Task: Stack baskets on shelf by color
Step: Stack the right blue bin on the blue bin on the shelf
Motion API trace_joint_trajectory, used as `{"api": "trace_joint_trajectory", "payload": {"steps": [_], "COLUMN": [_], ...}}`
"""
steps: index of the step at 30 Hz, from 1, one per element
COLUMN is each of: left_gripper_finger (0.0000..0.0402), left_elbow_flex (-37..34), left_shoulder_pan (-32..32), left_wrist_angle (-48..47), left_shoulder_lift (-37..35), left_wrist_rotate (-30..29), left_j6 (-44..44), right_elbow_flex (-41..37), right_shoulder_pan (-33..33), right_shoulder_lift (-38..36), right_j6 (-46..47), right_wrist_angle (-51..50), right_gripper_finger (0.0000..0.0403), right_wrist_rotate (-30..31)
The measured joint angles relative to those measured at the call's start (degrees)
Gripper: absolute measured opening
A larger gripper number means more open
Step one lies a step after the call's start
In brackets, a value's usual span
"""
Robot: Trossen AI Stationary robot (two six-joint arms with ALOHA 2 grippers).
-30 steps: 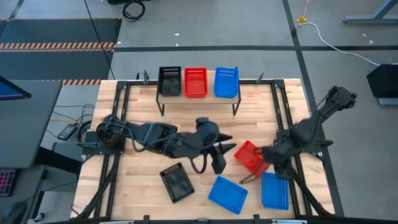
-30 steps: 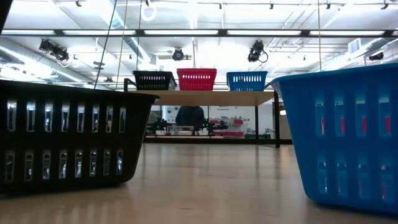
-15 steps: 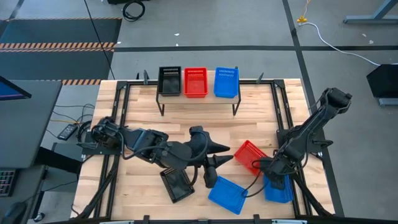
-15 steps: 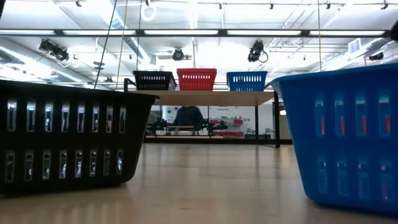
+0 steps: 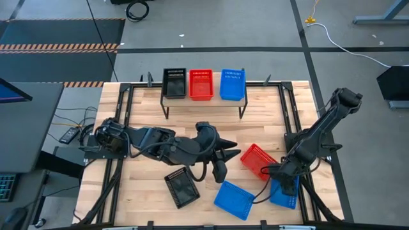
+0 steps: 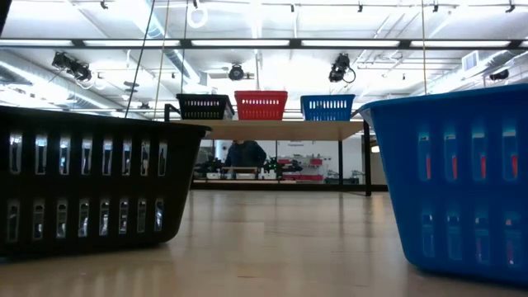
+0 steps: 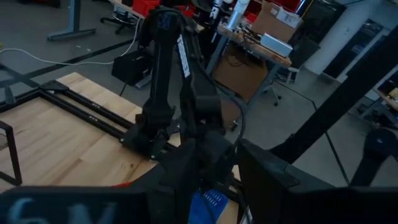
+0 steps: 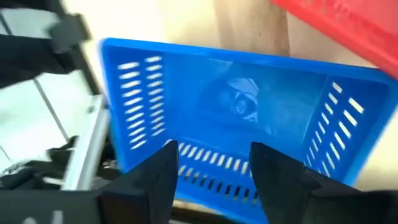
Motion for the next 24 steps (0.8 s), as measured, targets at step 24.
{"api": "trace_joint_trajectory", "payload": {"steps": [24], "left_gripper_finger": [0.0126], "left_elbow_flex": [0.00], "left_shoulder_pan": [1.44], "left_wrist_angle": [0.34], "left_shoulder_lift": [0.00], "left_wrist_rotate": [-0.22], "left_j6": [0.33], "right_elbow_flex": [-0.43], "right_shoulder_pan": [1.49], "right_shoulder_lift": [-8.33], "right_j6": [-3.93], "right_wrist_angle": [-15.76], "right_gripper_finger": [0.0205], "right_wrist_rotate": [6.97]}}
